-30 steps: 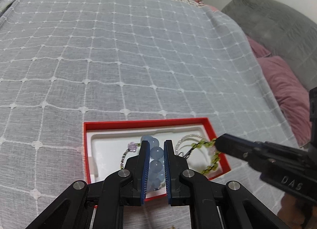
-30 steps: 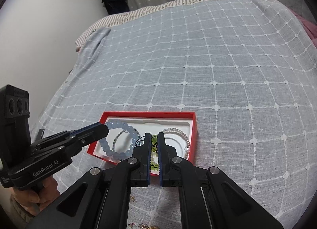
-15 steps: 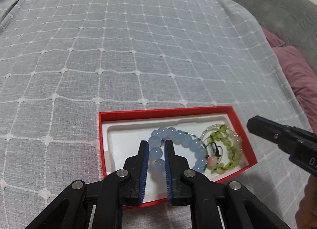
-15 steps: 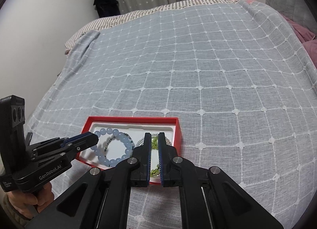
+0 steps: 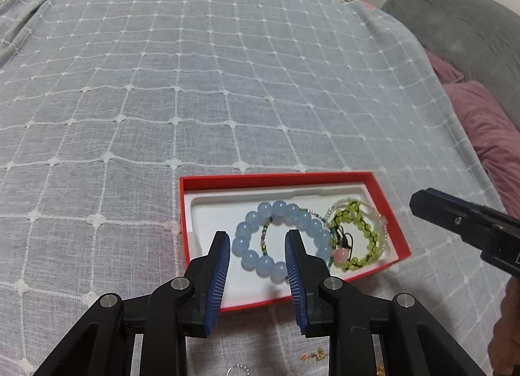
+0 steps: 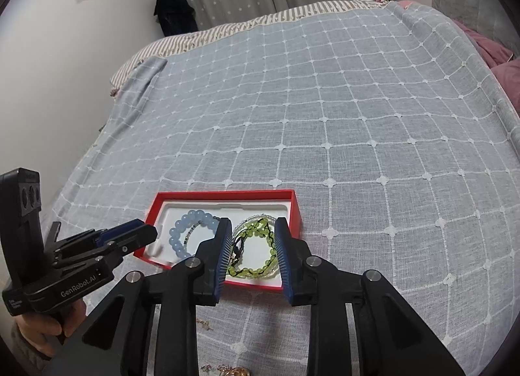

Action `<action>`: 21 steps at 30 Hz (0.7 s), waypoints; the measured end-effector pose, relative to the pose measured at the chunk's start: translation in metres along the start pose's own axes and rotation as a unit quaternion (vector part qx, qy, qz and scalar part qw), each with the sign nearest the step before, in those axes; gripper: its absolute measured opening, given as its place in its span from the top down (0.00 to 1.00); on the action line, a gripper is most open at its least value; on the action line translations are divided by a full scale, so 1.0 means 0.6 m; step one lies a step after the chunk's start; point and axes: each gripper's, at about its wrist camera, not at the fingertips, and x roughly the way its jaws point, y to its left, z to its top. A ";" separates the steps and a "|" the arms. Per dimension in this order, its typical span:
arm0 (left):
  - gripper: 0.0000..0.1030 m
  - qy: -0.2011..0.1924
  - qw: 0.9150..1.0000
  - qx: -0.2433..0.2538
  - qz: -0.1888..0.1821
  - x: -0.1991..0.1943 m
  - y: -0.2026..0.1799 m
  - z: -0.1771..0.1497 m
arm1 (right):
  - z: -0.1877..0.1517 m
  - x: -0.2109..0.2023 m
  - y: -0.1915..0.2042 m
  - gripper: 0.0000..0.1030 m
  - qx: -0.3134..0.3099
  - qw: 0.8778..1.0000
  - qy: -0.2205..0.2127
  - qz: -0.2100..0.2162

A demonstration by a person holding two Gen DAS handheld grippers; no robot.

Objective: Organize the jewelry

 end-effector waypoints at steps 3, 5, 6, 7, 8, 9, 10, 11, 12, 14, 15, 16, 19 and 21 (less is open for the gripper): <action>0.70 0.005 1.000 0.005 0.007 -0.004 -0.003 -0.010 | -0.010 0.000 0.002 0.71 0.011 1.000 0.011 0.005; 0.70 0.012 1.000 0.004 0.010 -0.006 -0.003 -0.018 | -0.019 0.000 0.009 0.70 0.013 1.000 0.022 0.006; 0.70 0.017 1.000 0.003 0.008 -0.006 -0.004 -0.021 | -0.022 -0.001 0.012 0.71 0.011 1.000 0.023 0.005; 0.68 0.022 1.000 0.001 0.008 -0.006 -0.004 -0.023 | -0.025 -0.005 0.017 0.70 0.008 1.000 0.024 0.005; 0.66 0.027 1.000 -0.002 0.007 -0.005 -0.004 -0.025 | -0.026 -0.007 0.020 0.70 0.007 1.000 0.024 0.007; 0.65 0.030 1.000 -0.005 0.004 -0.007 -0.003 -0.028 | -0.028 -0.011 0.022 0.70 0.007 1.000 0.025 0.010; 0.63 0.032 0.999 -0.007 0.001 -0.007 -0.004 -0.029 | -0.030 -0.016 0.024 0.70 0.007 1.000 0.026 0.013; 0.62 0.033 0.999 -0.009 -0.001 -0.008 -0.004 -0.030 | -0.032 -0.020 0.025 0.70 0.008 1.000 0.026 0.016; 0.61 0.033 0.999 -0.009 0.001 -0.010 -0.005 -0.030 | -0.034 -0.022 0.025 0.70 0.008 0.999 0.026 0.017; 0.59 0.032 0.999 -0.005 0.009 -0.012 -0.008 -0.032 | -0.038 -0.025 0.026 0.70 0.007 0.999 0.034 0.007; 0.58 0.032 0.999 -0.003 0.014 -0.012 -0.009 -0.033 | -0.040 -0.025 0.026 0.70 0.006 0.999 0.040 -0.002; 0.57 0.032 0.999 -0.003 0.018 -0.012 -0.010 -0.034 | -0.043 -0.023 0.025 0.70 0.007 0.999 0.047 -0.013; 0.54 0.037 0.999 -0.008 0.022 -0.010 -0.008 -0.037 | -0.051 -0.016 0.012 0.70 0.026 0.997 0.069 -0.037; 0.53 0.040 0.999 -0.013 0.025 -0.012 -0.006 -0.040 | -0.055 -0.014 0.002 0.70 0.042 0.995 0.080 -0.044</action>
